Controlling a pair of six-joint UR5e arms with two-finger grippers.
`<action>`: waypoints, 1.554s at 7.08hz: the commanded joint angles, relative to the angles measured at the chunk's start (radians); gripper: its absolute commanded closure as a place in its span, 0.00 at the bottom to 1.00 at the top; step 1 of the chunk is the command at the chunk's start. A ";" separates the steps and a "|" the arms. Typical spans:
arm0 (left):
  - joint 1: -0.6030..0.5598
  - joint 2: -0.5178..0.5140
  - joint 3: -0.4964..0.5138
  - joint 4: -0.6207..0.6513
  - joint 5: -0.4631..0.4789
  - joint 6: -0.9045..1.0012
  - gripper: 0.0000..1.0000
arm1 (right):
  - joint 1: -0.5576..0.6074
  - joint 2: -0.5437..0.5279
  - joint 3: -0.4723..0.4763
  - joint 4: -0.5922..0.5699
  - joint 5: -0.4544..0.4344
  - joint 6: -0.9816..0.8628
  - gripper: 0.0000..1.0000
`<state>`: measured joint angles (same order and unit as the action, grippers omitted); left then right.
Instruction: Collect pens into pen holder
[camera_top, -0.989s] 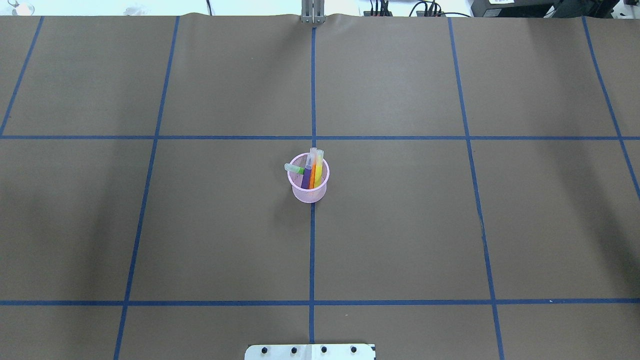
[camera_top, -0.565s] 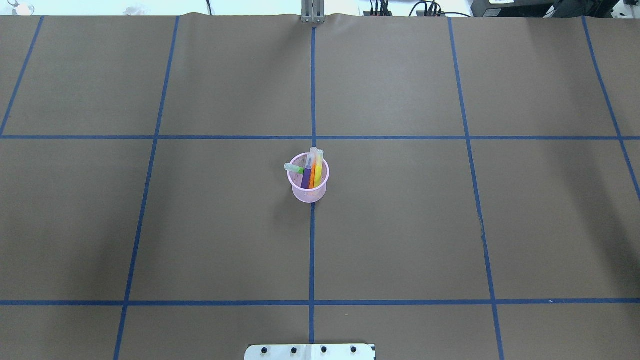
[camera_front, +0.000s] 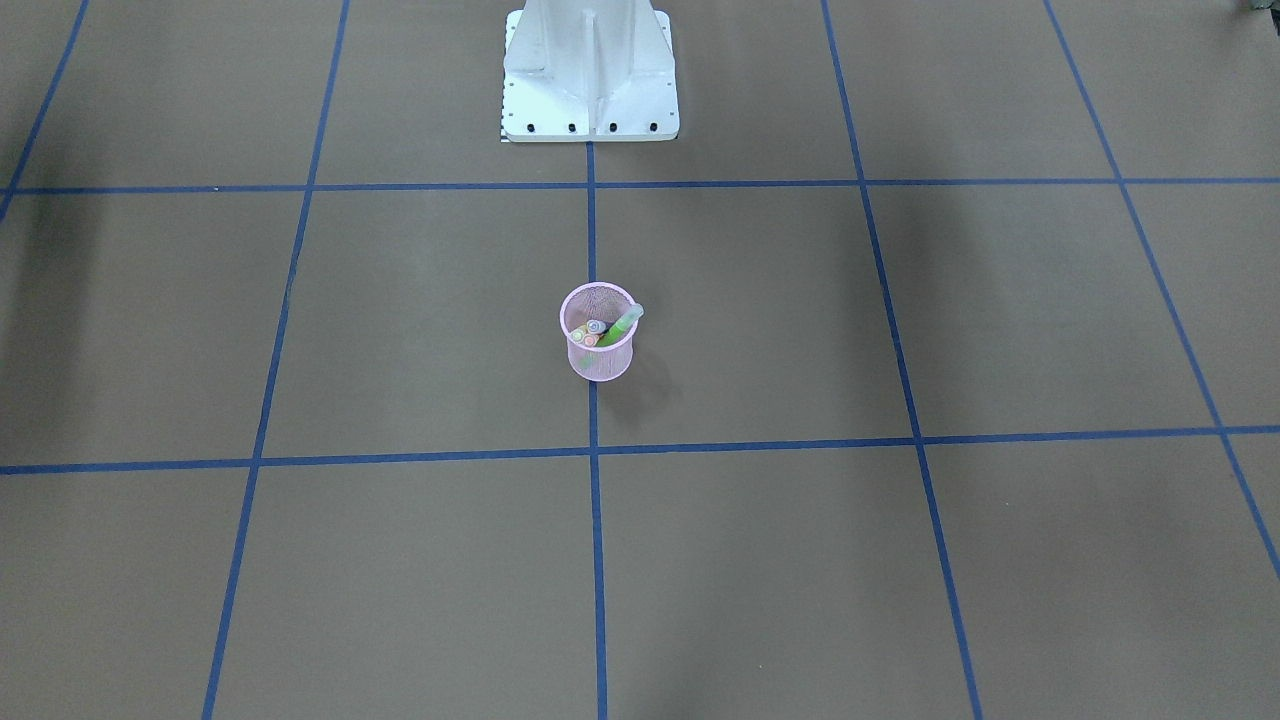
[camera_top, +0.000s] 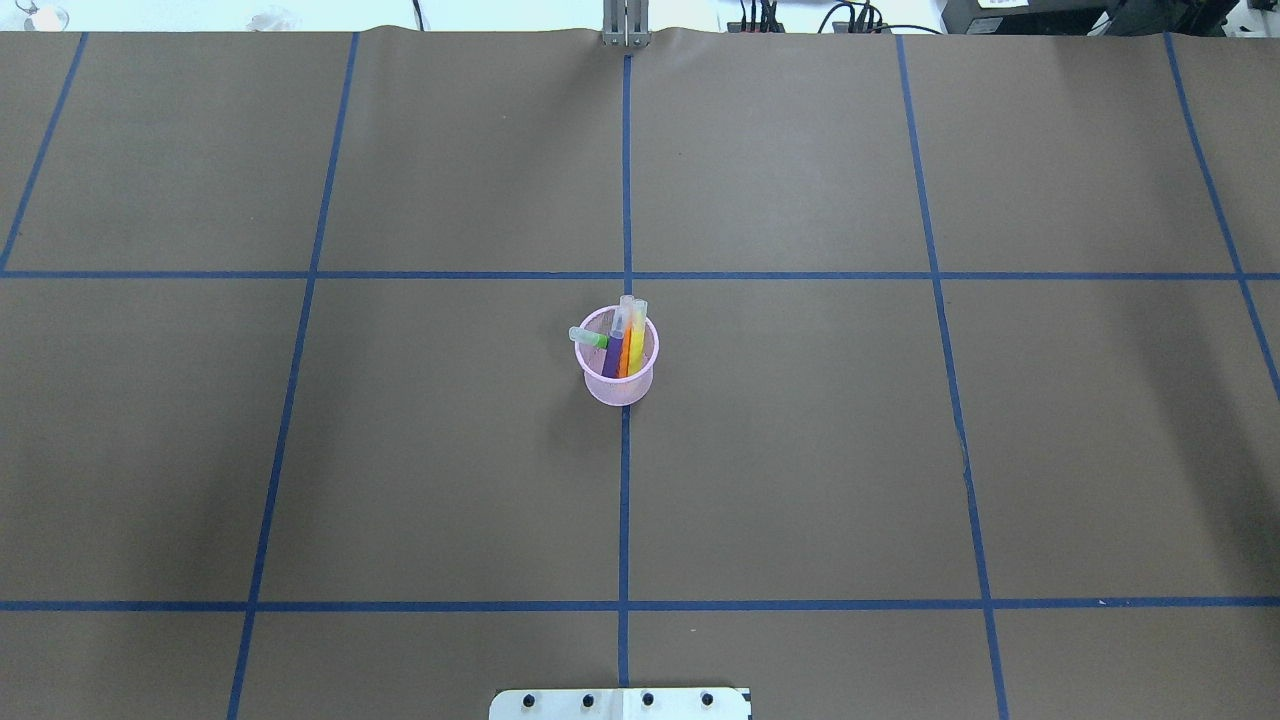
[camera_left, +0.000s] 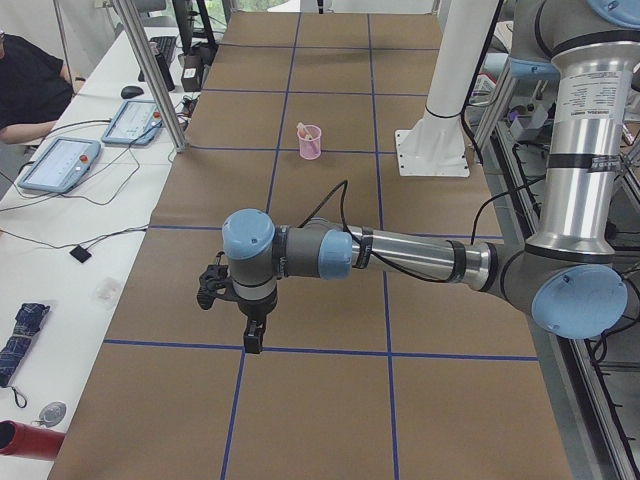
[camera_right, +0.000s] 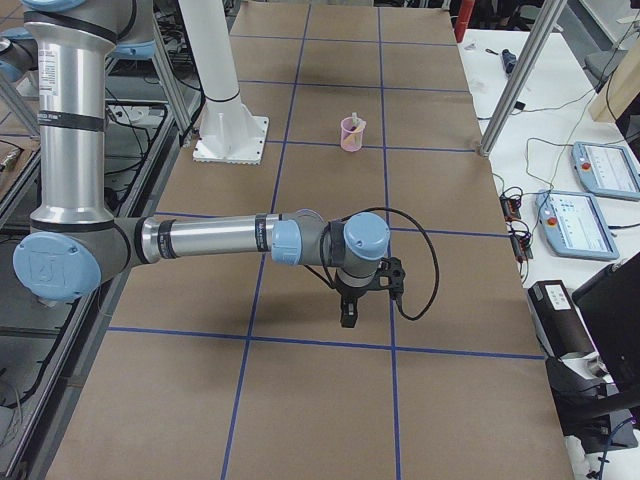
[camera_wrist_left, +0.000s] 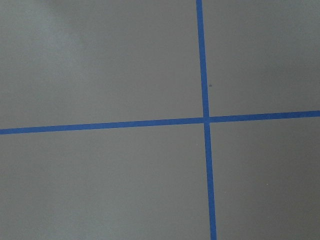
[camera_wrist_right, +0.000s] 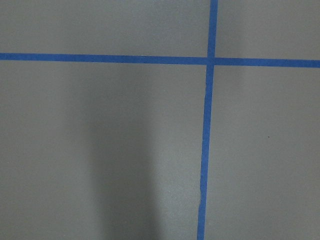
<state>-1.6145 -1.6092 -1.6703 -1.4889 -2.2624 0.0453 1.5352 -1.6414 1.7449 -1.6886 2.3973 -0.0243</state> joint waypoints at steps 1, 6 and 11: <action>0.001 0.000 0.000 -0.002 0.000 -0.002 0.00 | 0.051 0.000 -0.004 0.000 0.005 -0.042 0.00; -0.001 0.002 0.000 -0.004 0.000 0.001 0.00 | 0.051 0.000 -0.004 0.000 0.003 -0.034 0.00; -0.001 0.020 0.003 -0.004 -0.011 0.002 0.00 | 0.051 0.012 -0.004 0.000 0.009 -0.032 0.00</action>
<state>-1.6153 -1.5897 -1.6673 -1.4937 -2.2652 0.0475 1.5861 -1.6301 1.7411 -1.6889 2.4020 -0.0569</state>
